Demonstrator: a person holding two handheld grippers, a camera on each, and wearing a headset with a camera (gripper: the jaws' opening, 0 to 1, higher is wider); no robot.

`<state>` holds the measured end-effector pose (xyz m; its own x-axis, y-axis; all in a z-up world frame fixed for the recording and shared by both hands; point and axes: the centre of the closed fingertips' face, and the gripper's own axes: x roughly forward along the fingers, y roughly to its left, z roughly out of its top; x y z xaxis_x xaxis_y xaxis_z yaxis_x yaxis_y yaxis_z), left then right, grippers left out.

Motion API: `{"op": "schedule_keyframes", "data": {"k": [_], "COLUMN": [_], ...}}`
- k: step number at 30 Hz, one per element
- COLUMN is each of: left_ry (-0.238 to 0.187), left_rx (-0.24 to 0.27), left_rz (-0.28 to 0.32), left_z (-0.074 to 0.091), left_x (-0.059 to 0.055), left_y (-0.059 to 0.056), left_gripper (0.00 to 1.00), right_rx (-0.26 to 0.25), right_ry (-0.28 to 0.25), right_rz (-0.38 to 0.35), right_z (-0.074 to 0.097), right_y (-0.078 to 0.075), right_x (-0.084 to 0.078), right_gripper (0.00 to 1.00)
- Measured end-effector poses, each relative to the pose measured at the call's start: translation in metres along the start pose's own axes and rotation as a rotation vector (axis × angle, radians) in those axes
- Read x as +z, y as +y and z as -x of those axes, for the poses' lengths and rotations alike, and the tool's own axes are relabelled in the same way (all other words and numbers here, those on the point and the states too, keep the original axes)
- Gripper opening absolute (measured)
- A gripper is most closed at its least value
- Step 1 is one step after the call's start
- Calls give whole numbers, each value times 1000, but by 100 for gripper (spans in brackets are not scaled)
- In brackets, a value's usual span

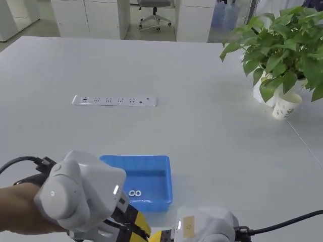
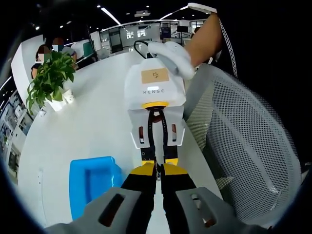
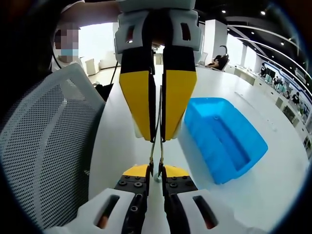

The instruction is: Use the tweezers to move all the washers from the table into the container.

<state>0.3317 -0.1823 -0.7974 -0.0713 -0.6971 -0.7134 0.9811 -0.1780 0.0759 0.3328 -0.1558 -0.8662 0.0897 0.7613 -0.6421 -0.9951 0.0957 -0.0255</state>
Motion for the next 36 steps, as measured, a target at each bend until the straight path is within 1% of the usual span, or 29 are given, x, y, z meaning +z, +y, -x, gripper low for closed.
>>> {"op": "schedule_keyframes", "data": {"k": [12,30,36], "left_ry": [9,1,-1], "left_rx": [-9,-19,-22], "left_rz": [6,8,8], "left_z": [-3,-4,-4], "left_x": [-3,-2,-1], "left_y": [-1,0,0], "left_gripper": [6,6,6], "right_rx": [7,7,7], "right_ry": [8,9,6], "right_rz": [-4,10,4], "right_z": [-2,-3,-3], "right_y": [1,0,0], "right_x": [-4,-5,-5], "right_gripper": [11,10,9]}}
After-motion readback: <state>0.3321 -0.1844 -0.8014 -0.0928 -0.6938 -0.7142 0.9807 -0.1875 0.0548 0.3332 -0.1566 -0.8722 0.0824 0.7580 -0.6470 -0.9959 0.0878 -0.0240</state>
